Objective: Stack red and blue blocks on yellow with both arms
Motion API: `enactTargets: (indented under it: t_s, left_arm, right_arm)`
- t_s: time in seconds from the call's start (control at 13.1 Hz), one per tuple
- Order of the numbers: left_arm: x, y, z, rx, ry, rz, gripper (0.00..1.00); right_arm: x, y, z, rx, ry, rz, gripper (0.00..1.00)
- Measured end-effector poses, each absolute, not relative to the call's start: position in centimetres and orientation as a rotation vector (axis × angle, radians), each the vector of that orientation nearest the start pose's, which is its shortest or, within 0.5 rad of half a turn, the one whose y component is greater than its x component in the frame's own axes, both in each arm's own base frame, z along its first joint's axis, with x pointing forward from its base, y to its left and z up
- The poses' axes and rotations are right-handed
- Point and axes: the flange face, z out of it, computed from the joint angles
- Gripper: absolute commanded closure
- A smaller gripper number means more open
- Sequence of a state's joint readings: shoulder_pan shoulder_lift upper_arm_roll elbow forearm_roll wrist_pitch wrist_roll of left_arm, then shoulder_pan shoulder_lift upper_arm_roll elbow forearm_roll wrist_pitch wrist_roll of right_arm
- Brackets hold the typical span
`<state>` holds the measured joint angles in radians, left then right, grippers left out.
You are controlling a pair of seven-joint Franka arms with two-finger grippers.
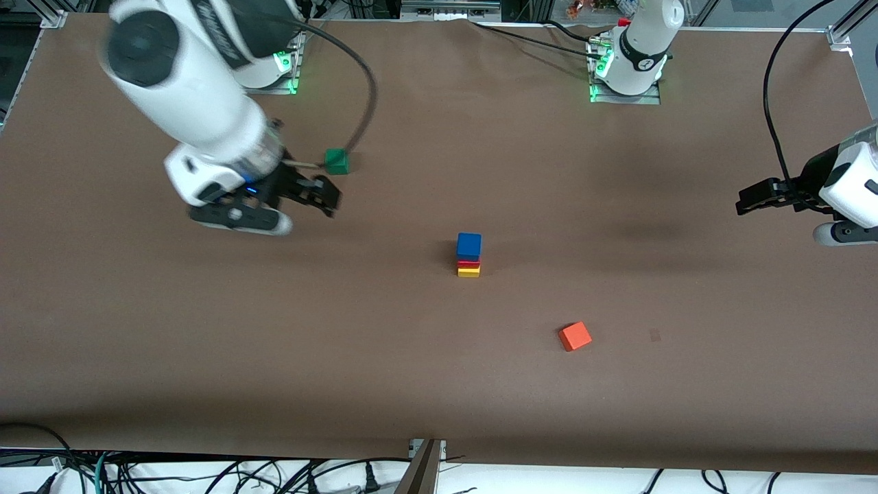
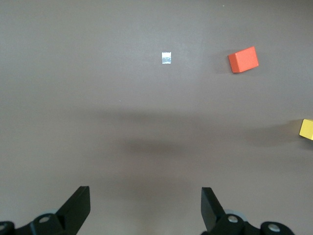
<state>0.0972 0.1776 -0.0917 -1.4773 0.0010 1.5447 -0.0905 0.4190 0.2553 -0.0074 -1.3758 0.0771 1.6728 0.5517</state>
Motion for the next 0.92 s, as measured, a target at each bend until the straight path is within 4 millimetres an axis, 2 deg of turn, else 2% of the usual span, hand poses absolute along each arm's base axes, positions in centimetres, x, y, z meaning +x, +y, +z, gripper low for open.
enactTargets:
  t_s: [0.31, 0.54, 0.69, 0.92]
  left_arm:
    - [60.2, 0.8, 56.3, -3.144, -0.152, 0.175, 0.0]
    - [60.2, 0.8, 56.3, -3.144, -0.153, 0.176, 0.0]
    - [60.2, 0.9, 56.3, -3.144, -0.154, 0.176, 0.0]
    - [60.2, 0.9, 56.3, -3.144, -0.154, 0.176, 0.0]
  right_arm:
    - [55.4, 16.3, 60.9, -3.067, 0.157, 0.07, 0.0]
    - [52.9, 11.0, 61.7, -3.067, 0.063, 0.077, 0.0]
    - [52.3, 9.1, 61.8, -3.075, 0.011, 0.072, 0.0]
    - [52.4, 8.4, 61.9, -3.1, -0.029, 0.057, 0.0]
